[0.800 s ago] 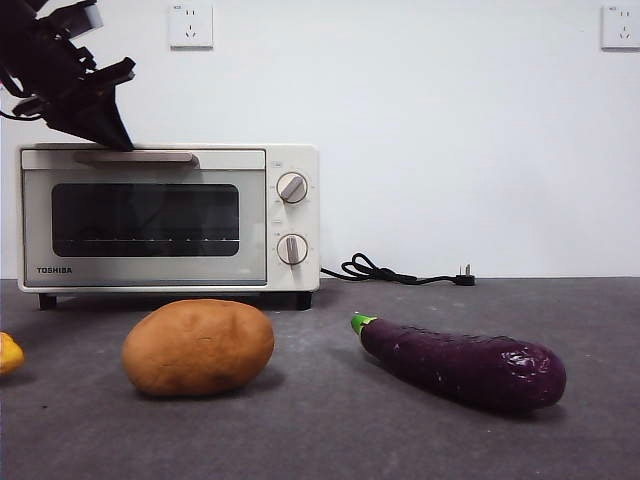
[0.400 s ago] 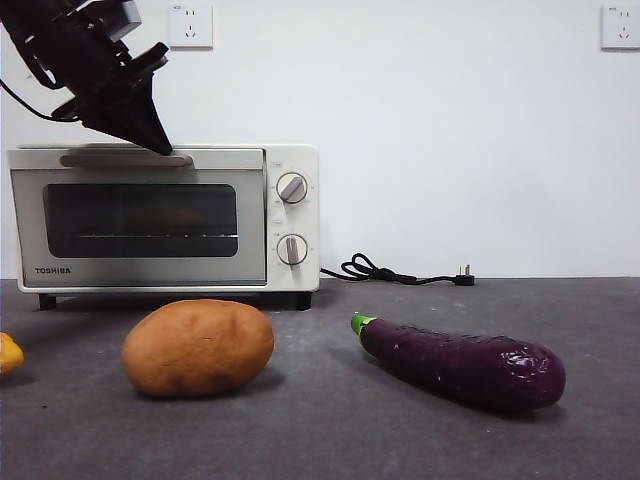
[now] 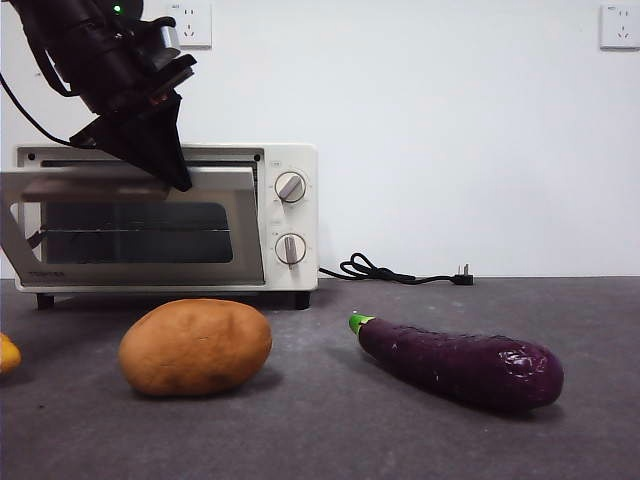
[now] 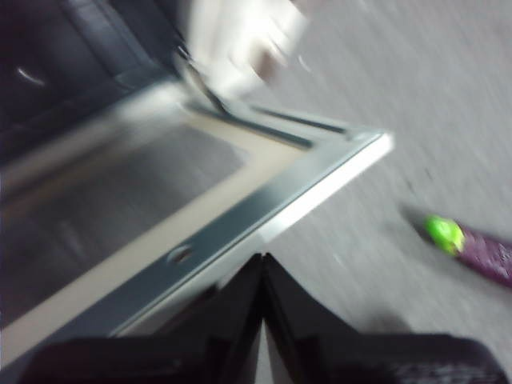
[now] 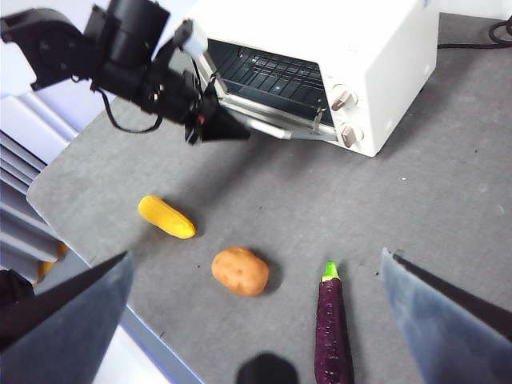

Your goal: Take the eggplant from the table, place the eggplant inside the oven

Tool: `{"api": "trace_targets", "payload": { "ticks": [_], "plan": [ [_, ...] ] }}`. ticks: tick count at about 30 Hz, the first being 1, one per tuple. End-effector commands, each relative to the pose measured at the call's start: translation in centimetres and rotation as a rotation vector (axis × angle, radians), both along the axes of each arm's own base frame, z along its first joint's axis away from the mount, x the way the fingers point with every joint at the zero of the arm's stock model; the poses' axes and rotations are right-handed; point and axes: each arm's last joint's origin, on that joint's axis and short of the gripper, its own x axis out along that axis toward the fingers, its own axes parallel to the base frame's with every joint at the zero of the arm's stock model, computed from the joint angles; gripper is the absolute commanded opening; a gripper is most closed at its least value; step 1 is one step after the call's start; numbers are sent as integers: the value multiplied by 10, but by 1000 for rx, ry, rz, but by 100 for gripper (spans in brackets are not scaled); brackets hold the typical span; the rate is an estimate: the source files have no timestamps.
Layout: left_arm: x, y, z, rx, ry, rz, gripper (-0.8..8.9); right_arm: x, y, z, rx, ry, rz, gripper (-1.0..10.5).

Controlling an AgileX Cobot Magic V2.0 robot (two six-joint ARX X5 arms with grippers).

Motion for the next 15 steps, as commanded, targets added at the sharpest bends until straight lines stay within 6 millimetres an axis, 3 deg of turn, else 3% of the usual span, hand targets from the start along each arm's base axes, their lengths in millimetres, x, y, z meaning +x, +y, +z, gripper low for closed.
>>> {"api": "trace_targets", "payload": {
  "ticks": [1,5,10,15],
  "plan": [
    [-13,-2,24,-21,-84,-7,-5,1,0,1,-3,-17,7,567],
    [-39,2,63,-77,-194,19,-5,1,0,1,-3,-16,7,567],
    [-87,15,114,-117,-372,36,-5,1,0,1,-2,-15,7,567],
    [-125,33,146,-120,-507,107,-5,1,0,1,-2,-16,7,567]
  ]
}}
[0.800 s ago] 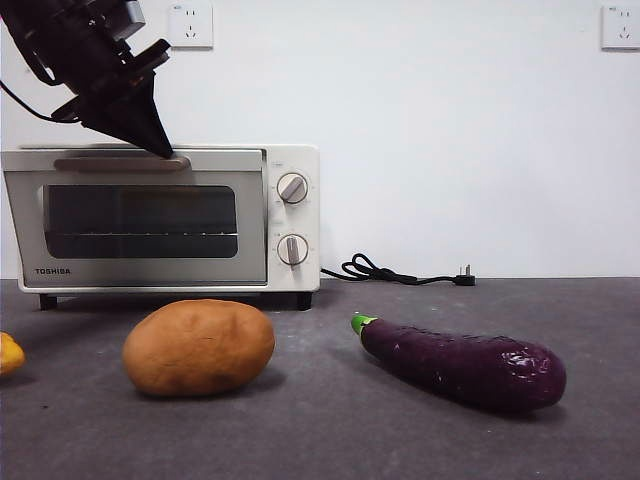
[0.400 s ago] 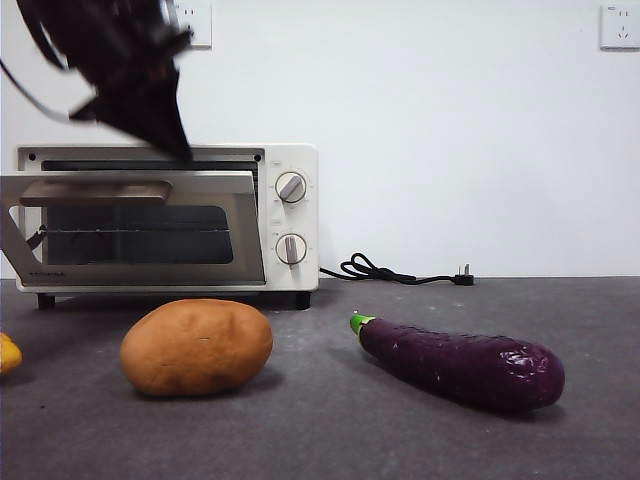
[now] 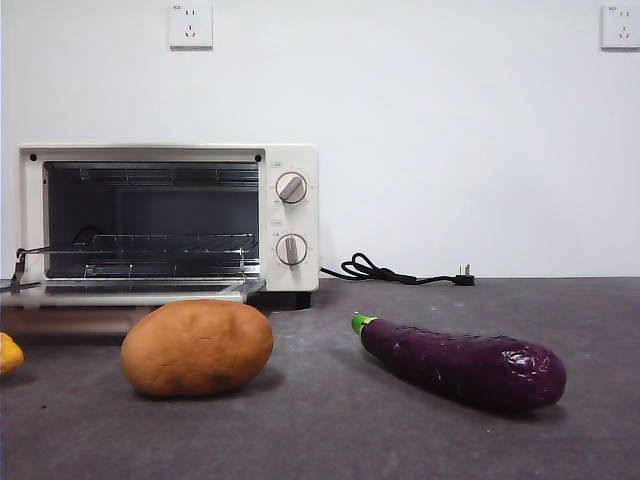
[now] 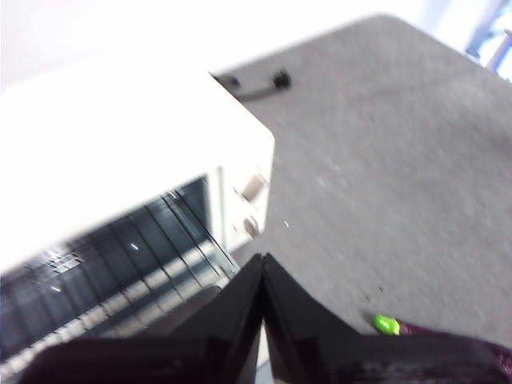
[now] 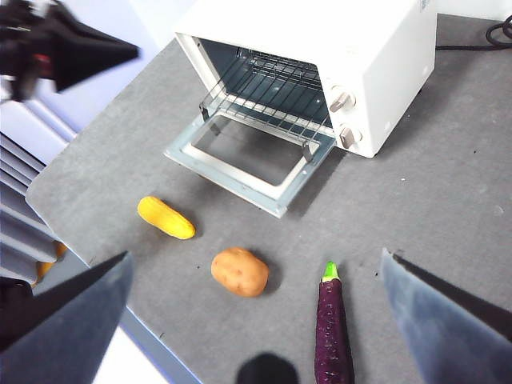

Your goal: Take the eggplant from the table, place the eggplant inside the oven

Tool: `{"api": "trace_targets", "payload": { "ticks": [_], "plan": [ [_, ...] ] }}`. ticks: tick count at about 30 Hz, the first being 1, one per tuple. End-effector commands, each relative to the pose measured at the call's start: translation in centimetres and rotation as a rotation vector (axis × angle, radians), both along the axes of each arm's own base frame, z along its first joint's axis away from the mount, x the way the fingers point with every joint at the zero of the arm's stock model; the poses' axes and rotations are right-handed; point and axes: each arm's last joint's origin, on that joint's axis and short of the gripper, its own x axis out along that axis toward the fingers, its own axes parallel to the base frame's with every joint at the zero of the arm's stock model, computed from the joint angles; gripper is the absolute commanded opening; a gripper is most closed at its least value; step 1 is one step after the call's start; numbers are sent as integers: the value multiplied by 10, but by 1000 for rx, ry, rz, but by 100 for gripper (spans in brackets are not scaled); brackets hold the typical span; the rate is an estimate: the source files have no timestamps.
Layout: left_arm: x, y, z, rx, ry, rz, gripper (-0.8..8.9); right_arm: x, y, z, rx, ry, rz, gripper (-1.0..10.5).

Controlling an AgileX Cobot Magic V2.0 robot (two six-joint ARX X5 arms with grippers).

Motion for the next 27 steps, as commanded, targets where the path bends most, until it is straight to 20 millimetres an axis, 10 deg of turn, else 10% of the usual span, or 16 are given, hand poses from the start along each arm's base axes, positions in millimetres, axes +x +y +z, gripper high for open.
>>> {"api": "trace_targets", "payload": {
  "ticks": [1,13,27],
  "plan": [
    [-14,9,10,-21,-40,36,-5,1,0,1,-2,-15,7,567],
    [-98,48,49,14,-283,343,-5,1,1,1,-3,-13,6,567],
    [-162,63,48,133,-313,593,-5,17,21,-21,-156,117,-5,566]
  ]
}}
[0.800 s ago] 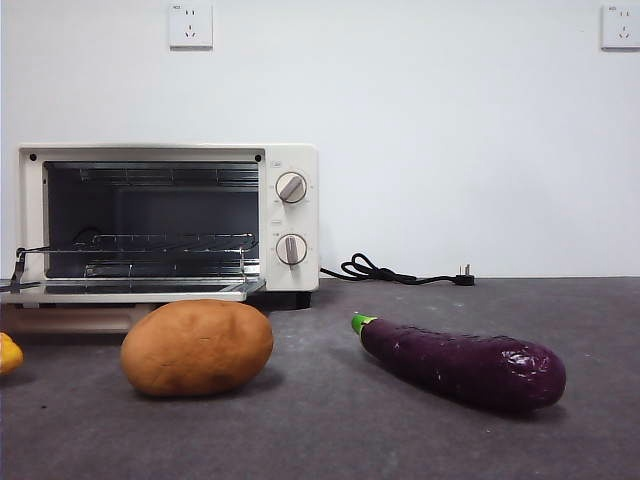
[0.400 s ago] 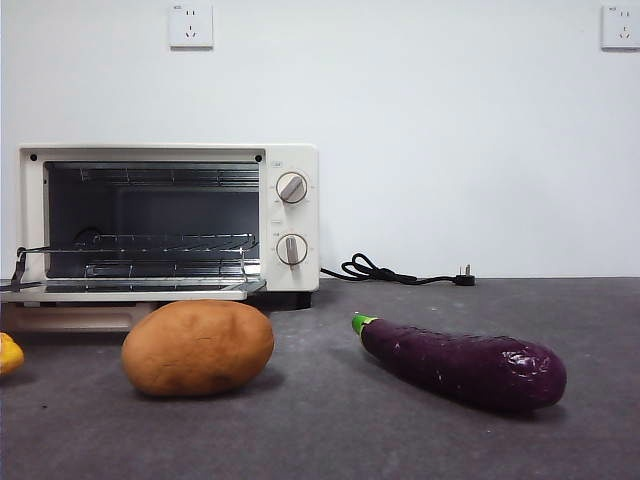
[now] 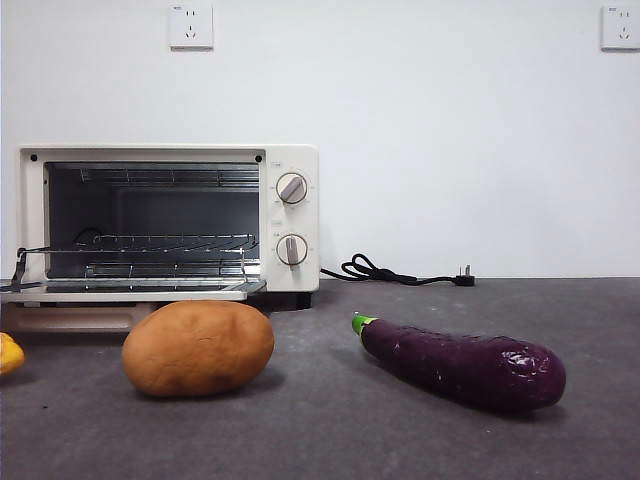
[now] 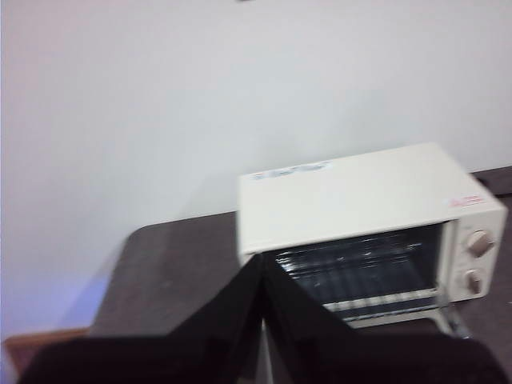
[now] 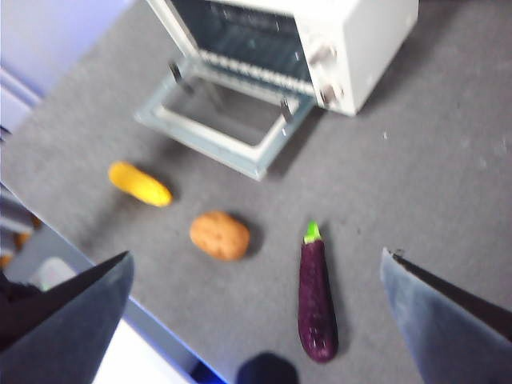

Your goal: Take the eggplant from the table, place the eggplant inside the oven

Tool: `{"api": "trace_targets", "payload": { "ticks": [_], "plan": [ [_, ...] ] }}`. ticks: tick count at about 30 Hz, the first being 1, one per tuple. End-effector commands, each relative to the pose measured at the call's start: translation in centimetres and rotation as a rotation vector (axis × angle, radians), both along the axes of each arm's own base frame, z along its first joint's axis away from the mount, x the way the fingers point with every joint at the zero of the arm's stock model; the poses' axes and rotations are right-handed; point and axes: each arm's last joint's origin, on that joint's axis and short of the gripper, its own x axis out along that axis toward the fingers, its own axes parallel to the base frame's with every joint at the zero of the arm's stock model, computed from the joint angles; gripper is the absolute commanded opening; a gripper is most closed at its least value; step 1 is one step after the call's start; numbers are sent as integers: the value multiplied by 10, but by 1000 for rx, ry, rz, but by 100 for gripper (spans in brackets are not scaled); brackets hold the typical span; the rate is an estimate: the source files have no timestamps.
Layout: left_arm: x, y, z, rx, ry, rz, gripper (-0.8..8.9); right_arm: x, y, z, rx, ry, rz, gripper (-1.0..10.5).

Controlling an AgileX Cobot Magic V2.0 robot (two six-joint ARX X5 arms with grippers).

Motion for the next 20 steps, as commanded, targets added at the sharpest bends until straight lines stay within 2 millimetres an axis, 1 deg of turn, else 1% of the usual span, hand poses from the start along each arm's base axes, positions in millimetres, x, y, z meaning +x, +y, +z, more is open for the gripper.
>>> {"api": "trace_targets", "payload": {
  "ticks": [1,5,8,10,15,20],
  "plan": [
    [-1,1,-2,19,14,11,-5,10,13,-9,-59,29,21,566],
    [-1,1,-3,27,32,9,-5,27,33,-29,-138,102,47,565],
    [-1,1,-4,28,43,8,-5,40,48,-52,-205,174,66,564],
    [0,1,-5,27,47,8,-5,47,55,-70,-254,228,72,564],
    [0,0,-5,25,48,-5,-5,62,65,-127,-344,372,83,564],
    [0,0,-5,23,49,-11,-5,67,68,-183,-405,480,96,564]
  ]
}}
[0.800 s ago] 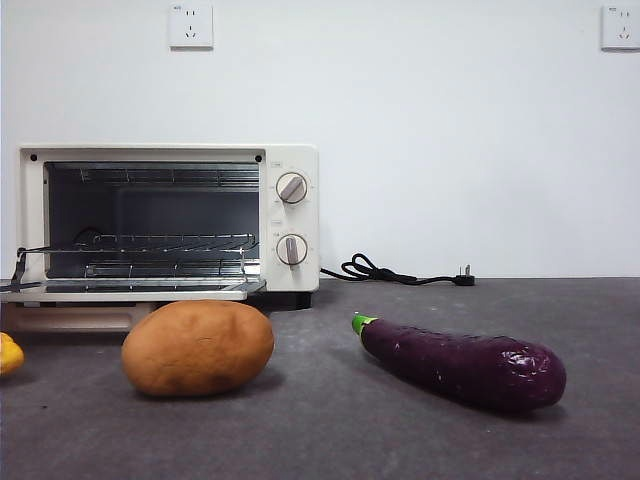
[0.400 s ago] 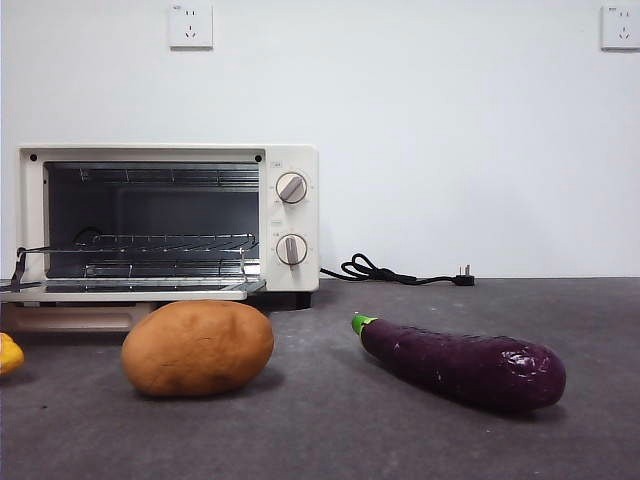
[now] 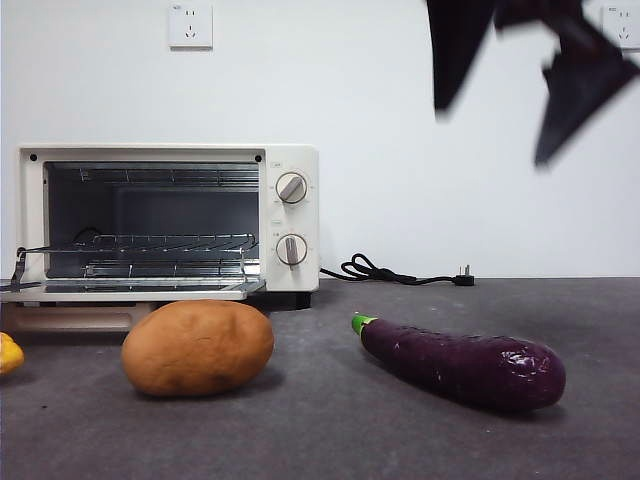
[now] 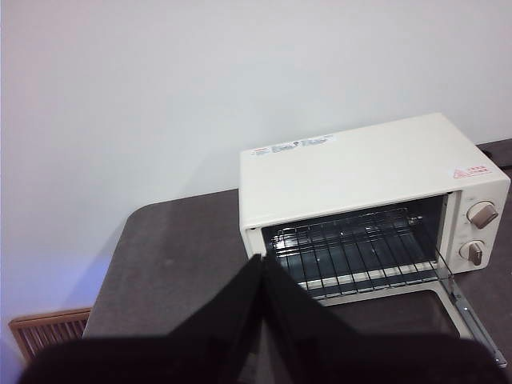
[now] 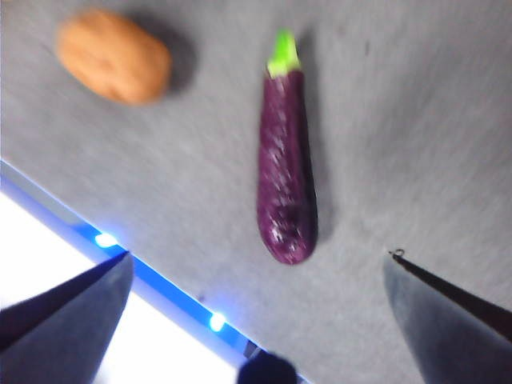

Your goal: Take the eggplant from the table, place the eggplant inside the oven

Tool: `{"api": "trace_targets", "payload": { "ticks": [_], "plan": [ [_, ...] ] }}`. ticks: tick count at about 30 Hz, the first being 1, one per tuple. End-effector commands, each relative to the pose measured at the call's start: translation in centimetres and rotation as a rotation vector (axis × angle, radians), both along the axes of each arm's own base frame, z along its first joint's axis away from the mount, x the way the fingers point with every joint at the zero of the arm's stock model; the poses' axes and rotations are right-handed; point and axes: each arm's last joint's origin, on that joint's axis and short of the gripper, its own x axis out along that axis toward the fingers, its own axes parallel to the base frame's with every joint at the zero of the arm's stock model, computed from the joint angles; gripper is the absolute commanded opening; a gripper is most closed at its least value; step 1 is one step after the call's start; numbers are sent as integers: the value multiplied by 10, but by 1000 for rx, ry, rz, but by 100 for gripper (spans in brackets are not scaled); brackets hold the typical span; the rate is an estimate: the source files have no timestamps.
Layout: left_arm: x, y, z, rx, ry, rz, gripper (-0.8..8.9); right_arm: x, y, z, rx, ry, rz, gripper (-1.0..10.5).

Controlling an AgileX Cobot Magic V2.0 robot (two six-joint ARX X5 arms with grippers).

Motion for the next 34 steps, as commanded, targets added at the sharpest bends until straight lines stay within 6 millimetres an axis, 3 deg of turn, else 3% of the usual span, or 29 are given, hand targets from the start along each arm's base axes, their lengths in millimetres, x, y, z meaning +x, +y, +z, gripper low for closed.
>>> {"api": "trace_targets", "payload": {
  "ticks": [1,10,16,20,24,34],
  "plan": [
    [-1,0,0,10,-5,-1,-5,1,2,-34,-36,58,14,564],
    [6,-2,-1,-14,20,-52,-5,0,11,-100,-81,131,41,564],
    [11,-2,-2,-12,36,-50,-5,1,12,-123,-95,157,25,563],
    [14,-2,-3,-12,43,-50,-5,2,13,-128,-90,151,24,538],
    [16,-2,-3,-11,50,-49,-5,3,15,-129,-78,131,18,344],
    [18,-3,-4,-11,54,-50,-5,2,15,-134,-83,139,3,341]
  ]
}}
